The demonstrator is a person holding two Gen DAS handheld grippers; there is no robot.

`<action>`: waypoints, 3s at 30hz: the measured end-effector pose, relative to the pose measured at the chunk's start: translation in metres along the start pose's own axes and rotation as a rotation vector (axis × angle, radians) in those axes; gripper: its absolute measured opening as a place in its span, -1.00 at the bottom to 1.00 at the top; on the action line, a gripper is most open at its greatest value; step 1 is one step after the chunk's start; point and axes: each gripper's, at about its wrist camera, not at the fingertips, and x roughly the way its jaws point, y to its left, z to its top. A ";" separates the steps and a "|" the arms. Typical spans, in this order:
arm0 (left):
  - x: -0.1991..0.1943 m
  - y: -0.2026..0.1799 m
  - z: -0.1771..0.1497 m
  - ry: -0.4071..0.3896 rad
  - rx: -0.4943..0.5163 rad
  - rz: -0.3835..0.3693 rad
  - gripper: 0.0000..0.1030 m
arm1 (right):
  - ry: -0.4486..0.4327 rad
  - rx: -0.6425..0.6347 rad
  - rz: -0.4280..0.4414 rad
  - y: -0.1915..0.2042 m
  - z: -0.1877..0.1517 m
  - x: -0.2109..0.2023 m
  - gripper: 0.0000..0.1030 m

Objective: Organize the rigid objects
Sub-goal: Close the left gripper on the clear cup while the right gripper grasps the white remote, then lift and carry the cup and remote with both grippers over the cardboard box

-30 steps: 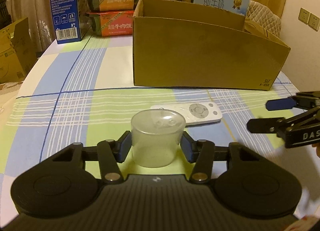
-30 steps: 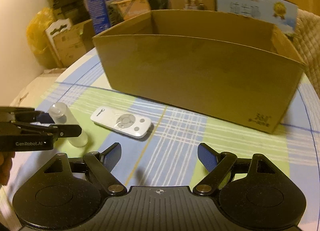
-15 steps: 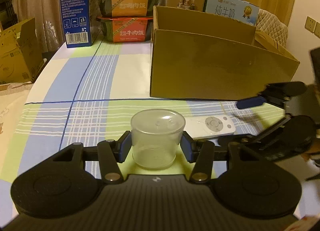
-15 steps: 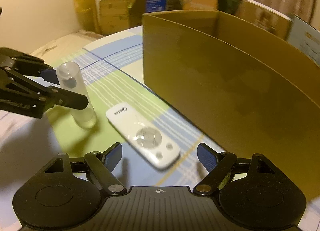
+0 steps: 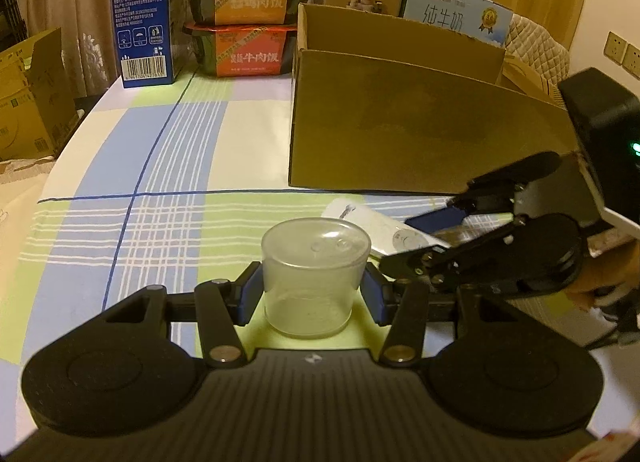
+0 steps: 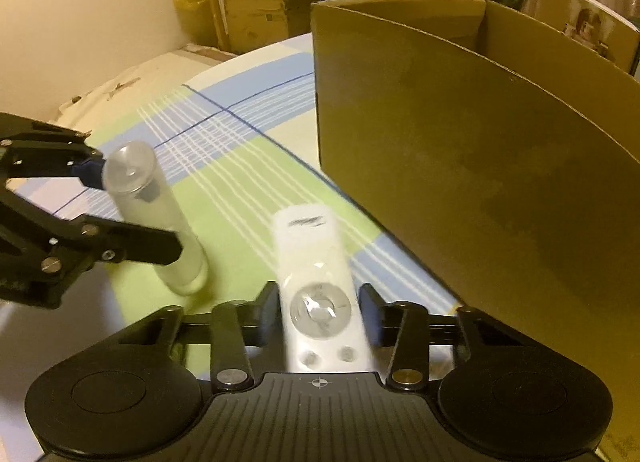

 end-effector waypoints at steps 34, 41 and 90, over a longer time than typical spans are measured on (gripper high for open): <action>-0.027 -0.107 -0.012 0.014 0.110 -0.122 -0.08 | -0.101 0.519 -0.228 0.012 -0.115 -0.166 -0.28; -0.044 -0.118 -0.008 0.018 0.104 -0.110 -0.08 | -0.129 0.536 -0.244 0.017 -0.116 -0.187 -0.28; -0.119 -0.149 0.054 -0.045 0.036 -0.110 -0.08 | -0.227 0.564 -0.353 0.028 -0.073 -0.290 -0.28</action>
